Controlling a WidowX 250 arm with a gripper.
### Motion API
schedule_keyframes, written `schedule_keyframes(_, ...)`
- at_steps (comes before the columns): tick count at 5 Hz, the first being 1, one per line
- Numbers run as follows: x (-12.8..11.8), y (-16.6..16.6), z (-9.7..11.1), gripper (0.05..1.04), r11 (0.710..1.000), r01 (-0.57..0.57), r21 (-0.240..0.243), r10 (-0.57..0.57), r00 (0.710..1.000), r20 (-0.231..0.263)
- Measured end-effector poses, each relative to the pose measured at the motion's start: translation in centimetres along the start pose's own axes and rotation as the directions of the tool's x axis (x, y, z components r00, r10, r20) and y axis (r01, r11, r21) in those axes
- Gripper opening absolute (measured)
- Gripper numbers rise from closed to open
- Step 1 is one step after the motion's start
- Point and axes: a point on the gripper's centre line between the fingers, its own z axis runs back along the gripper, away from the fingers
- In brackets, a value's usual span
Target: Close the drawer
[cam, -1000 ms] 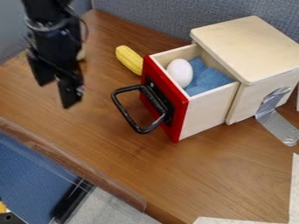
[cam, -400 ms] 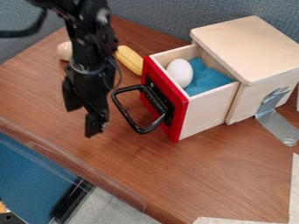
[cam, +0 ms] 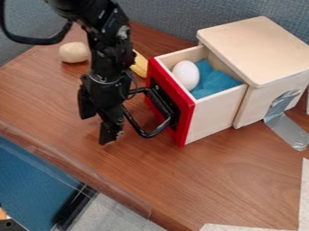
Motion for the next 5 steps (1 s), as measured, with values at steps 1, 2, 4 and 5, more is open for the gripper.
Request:
schedule_keyframes(1, 1.7, 0.3, -0.2, 1.000, 0.999, -0.018, -0.034, 0.018, 1.000, 0.000)
schedule_keyframes(2, 3.8, 0.6, -0.1, 1.000, 0.998, -0.045, -0.053, 0.047, 0.999, 0.026)
schedule_keyframes(4, 6.0, 0.7, 0.1, 1.000, 0.994, -0.075, -0.080, 0.081, 0.994, 0.069)
schedule_keyframes(5, 7.2, 0.3, -0.1, 1.000, 0.993, -0.080, -0.081, 0.087, 0.992, 0.086)
